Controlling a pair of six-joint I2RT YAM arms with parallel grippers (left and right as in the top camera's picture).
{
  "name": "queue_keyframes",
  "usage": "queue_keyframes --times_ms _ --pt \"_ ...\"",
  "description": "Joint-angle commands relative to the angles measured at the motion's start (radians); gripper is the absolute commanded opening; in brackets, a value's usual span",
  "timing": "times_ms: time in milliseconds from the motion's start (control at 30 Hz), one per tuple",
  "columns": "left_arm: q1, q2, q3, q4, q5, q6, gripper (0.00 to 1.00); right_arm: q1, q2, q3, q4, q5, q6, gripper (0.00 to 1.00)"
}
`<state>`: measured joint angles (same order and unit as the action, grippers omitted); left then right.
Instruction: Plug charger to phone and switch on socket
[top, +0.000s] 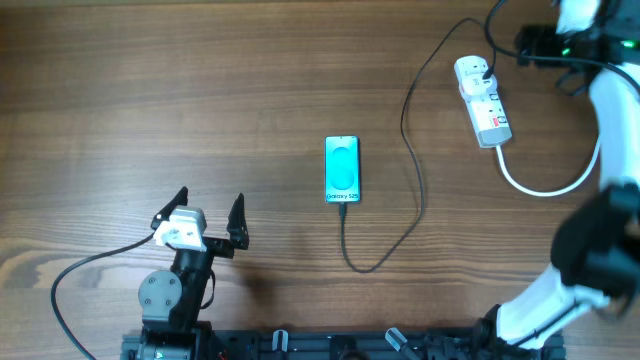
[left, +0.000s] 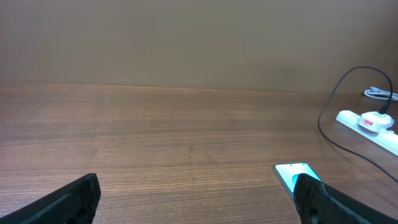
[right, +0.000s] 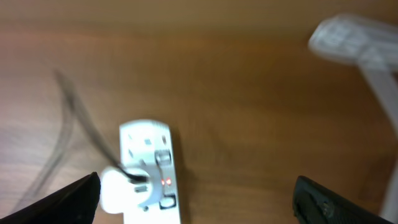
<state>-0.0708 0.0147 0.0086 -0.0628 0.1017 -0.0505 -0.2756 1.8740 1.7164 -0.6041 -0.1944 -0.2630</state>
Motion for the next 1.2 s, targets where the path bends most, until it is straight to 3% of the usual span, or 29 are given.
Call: queue_keyframes --times_ms 0,367,533,667,833,1167 --pt "-0.001 -0.006 -0.003 -0.006 -0.003 -0.01 1.0 0.003 -0.216 0.009 0.005 -0.016 0.002 1.0" --pt "-0.001 -0.006 -0.003 -0.006 -0.003 -0.01 1.0 0.008 -0.581 0.01 0.003 -0.016 0.002 1.0" --pt "-0.001 -0.006 -0.003 -0.006 -0.003 -0.009 1.0 0.01 -0.62 0.009 -0.039 -0.016 0.002 1.0" --pt "-0.001 -0.006 -0.003 -0.006 -0.003 -0.01 1.0 0.034 -0.64 0.009 -0.187 -0.016 0.001 1.0" --pt "-0.001 -0.006 -0.003 -0.006 -0.003 -0.01 1.0 0.073 -0.651 0.004 -0.347 0.014 -0.132 1.0" --pt "-0.001 -0.006 -0.003 -0.006 -0.003 -0.01 1.0 0.153 -0.692 -0.233 -0.433 0.005 -0.156 1.0"
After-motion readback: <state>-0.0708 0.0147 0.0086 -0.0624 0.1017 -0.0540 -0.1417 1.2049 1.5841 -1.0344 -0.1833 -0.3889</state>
